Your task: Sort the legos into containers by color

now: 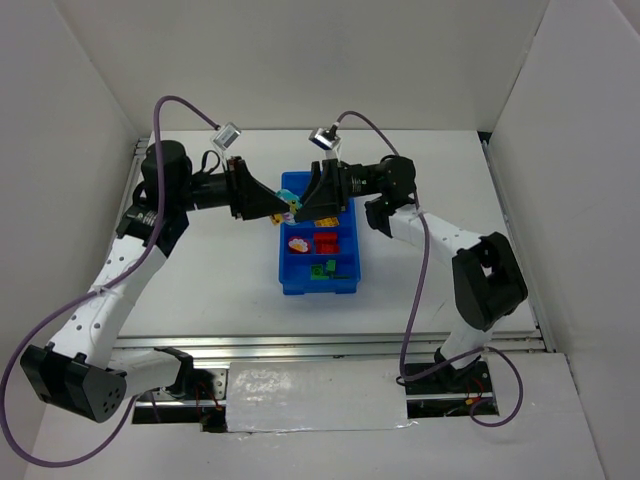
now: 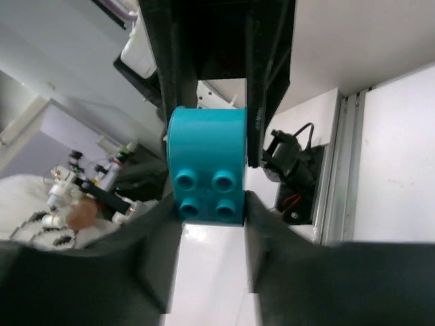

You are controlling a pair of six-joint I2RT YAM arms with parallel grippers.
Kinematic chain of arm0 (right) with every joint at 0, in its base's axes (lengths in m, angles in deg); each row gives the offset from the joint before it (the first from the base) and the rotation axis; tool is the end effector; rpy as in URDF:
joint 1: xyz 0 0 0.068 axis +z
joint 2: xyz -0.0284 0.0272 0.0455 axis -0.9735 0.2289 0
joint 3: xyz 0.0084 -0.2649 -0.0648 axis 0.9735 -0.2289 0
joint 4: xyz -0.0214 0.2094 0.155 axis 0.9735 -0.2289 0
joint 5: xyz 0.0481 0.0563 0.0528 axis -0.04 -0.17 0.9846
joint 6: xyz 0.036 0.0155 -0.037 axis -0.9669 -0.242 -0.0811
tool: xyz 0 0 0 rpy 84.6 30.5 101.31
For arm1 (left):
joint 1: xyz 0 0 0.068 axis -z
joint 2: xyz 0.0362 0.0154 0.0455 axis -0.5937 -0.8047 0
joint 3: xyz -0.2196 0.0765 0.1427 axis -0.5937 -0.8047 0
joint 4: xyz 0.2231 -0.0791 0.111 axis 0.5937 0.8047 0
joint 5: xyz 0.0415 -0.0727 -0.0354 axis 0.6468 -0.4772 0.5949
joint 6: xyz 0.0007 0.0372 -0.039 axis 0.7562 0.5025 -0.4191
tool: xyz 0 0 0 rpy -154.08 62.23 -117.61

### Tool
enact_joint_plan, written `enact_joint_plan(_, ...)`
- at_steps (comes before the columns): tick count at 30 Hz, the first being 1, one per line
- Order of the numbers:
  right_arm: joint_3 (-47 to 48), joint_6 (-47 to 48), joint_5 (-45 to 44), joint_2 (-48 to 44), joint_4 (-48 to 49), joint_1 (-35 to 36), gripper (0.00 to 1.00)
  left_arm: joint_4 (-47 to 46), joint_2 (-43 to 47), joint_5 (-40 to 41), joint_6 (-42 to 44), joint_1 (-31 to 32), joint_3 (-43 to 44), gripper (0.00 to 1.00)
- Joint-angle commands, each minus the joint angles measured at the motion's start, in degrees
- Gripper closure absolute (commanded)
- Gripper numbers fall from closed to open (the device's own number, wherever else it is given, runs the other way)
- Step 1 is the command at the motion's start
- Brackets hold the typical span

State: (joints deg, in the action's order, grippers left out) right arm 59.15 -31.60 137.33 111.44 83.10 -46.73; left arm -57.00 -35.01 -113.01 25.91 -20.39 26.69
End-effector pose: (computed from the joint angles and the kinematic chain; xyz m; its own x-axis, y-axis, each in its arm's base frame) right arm 0.2949 0.2101 0.3673 -0.6764 -0.0947 -0.7304 -0.6663 -0.3439 0.6617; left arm 0.2366 -0.0981 0.4269 -0.6190 -0.1789 -0.7647 0.7115 0.2845 -0.6425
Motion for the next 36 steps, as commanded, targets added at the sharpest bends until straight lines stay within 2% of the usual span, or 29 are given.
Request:
enact_joint_plan(1,1.7,16.6,-4.8,-6.2,-8.8,1.2,0.64,-4.4,1.2,-1.5,-1.9,-0.2,-0.6,1.0)
enact_joint_plan(2,1.6,17.3,-5.1,-6.5,-9.8,1.0,0.73,-4.1,1.1,-1.3,-1.9,-0.2,-0.2,0.98)
enact_joint_plan(4,1.3,17.4,-5.6,-6.7,-10.6,1.1,1.0,-3.6,0.8,-1.5,-1.5,-0.3,0.2,0.94)
enact_joint_plan(7,1.2,16.0,-5.7,-6.4,-9.1,1.2,1.0,-3.4,0.1,-2.3,-1.5,-0.3,0.7,0.86)
enact_joint_plan(8,1.2,15.6,-5.6,-6.3,-8.5,1.2,1.0,-3.1,0.0,-2.4,-1.4,-0.3,0.7,0.66)
enact_joint_plan(9,1.5,15.7,-5.5,-6.3,-8.9,1.2,1.0,-2.7,0.2,-1.9,-1.0,-0.2,0.8,0.53)
enact_joint_plan(10,1.5,16.4,-5.5,-6.3,-9.8,1.1,1.0,-1.8,0.3,-0.6,-0.2,-0.2,1.3,0.16)
enact_joint_plan(11,1.5,16.8,-5.5,-6.4,-9.8,1.2,1.0,-1.8,0.6,-0.6,-0.2,-0.2,1.5,0.01)
enact_joint_plan(14,1.0,17.7,-6.0,-7.3,-11.4,0.5,1.0,1.6,1.4,1.5,3.0,-0.2,2.8,0.0)
enact_joint_plan(18,-0.1,18.2,-6.9,-8.8,-11.6,-1.5,1.0,2.7,1.7,0.4,5.0,-0.2,2.9,0.01)
enact_joint_plan(21,0.7,21.0,-6.2,-9.4,-15.7,-2.2,1.0,1.3,2.4,-0.7,4.4,-0.2,1.5,0.09)
enact_joint_plan(22,0.8,21.5,-6.1,-9.5,-16.5,-2.4,1.0,0.7,2.5,-0.7,4.3,-0.2,1.0,0.17)
enact_joint_plan(25,0.8,22.5,-5.7,-9.7,-18.5,-2.7,1.0,0.8,2.8,-0.1,4.6,-0.2,1.2,0.33)
enact_joint_plan(29,0.4,21.6,-4.8,-9.3,-18.2,-2.7,1.0,0.8,2.4,0.6,4.5,-0.2,1.7,0.34)
enact_joint_plan(31,0.6,22.4,-4.5,-9.3,-19.6,-2.7,1.0,0.6,2.4,0.6,4.1,-0.2,2.0,0.41)
enact_joint_plan(36,0.6,22.3,-3.8,-9.4,-20.7,-2.6,1.0,-1.2,2.0,0.6,3.2,-0.3,2.1,0.39)
